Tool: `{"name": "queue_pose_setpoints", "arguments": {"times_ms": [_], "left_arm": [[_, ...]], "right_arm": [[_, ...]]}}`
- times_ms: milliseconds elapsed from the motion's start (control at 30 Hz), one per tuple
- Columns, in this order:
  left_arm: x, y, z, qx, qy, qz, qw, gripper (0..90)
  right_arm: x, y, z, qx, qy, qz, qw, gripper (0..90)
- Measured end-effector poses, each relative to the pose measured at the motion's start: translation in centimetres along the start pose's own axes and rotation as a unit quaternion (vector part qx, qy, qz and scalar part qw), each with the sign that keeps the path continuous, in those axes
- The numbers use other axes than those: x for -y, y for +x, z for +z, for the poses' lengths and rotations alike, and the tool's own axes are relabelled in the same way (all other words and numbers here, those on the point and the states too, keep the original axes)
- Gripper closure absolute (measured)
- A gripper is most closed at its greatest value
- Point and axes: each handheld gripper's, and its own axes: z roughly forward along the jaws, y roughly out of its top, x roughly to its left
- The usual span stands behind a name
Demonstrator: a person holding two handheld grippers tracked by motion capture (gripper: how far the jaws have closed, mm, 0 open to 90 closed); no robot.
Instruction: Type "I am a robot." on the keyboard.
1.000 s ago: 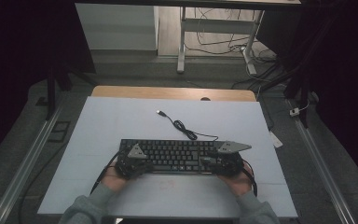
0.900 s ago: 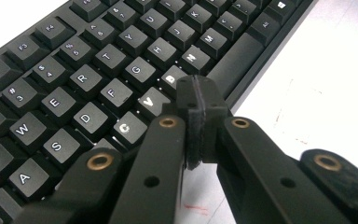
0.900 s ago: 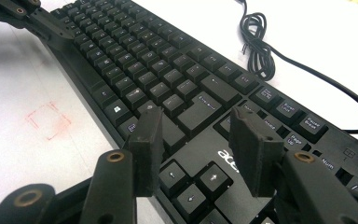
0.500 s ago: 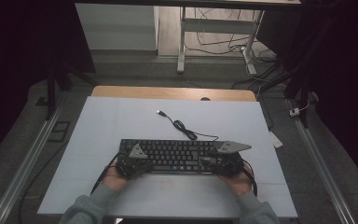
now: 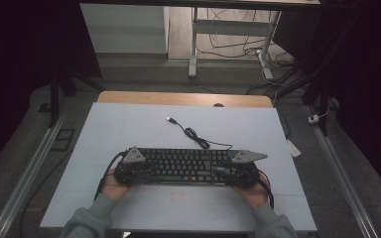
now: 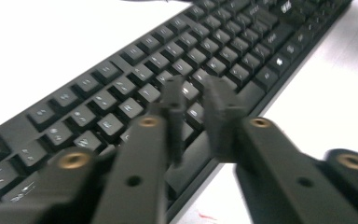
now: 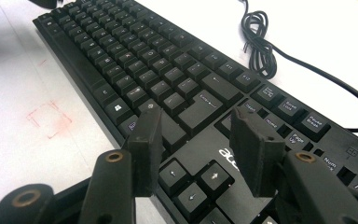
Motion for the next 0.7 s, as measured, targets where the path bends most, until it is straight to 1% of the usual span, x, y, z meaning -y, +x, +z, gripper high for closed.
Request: {"name": "queue_pose_setpoints", "arguments": {"times_ms": [33, 133, 233, 300, 500, 633, 700], "left_arm": [[0.0, 0.1, -0.1, -0.001, -0.002, -0.004, 1.0, 64.3], [0.0, 0.4, -0.5, -0.003, -0.007, -0.016, 0.9998, 54.4], [-0.1, 0.7, -0.8, -0.006, -0.01, -0.025, 0.9996, 49.0], [-0.1, 0.9, -0.9, -0.007, -0.011, -0.03, 0.9995, 46.8], [-0.1, 1.3, -1.2, -0.012, -0.011, -0.037, 0.9992, 42.9], [-0.1, 1.5, -1.4, -0.015, -0.01, -0.042, 0.999, 41.8], [-0.1, 1.6, -1.5, -0.016, -0.01, -0.041, 0.999, 41.8]], "right_arm": [[0.0, 0.0, 0.0, -0.002, -0.001, 0.0, 1.0, 53.9], [0.0, 0.0, 0.0, -0.003, -0.001, -0.001, 1.0, 53.5], [0.1, -0.1, 0.0, -0.005, -0.005, 0.001, 1.0, 53.3], [0.1, -0.1, -0.1, 0.0, -0.001, 0.0, 1.0, 53.2], [0.1, -0.2, -0.1, 0.001, -0.001, 0.0, 1.0, 53.2], [0.1, -0.1, 0.0, -0.003, -0.002, 0.0, 1.0, 53.2], [0.1, -0.1, 0.0, -0.001, -0.003, 0.0, 1.0, 53.2]]}}
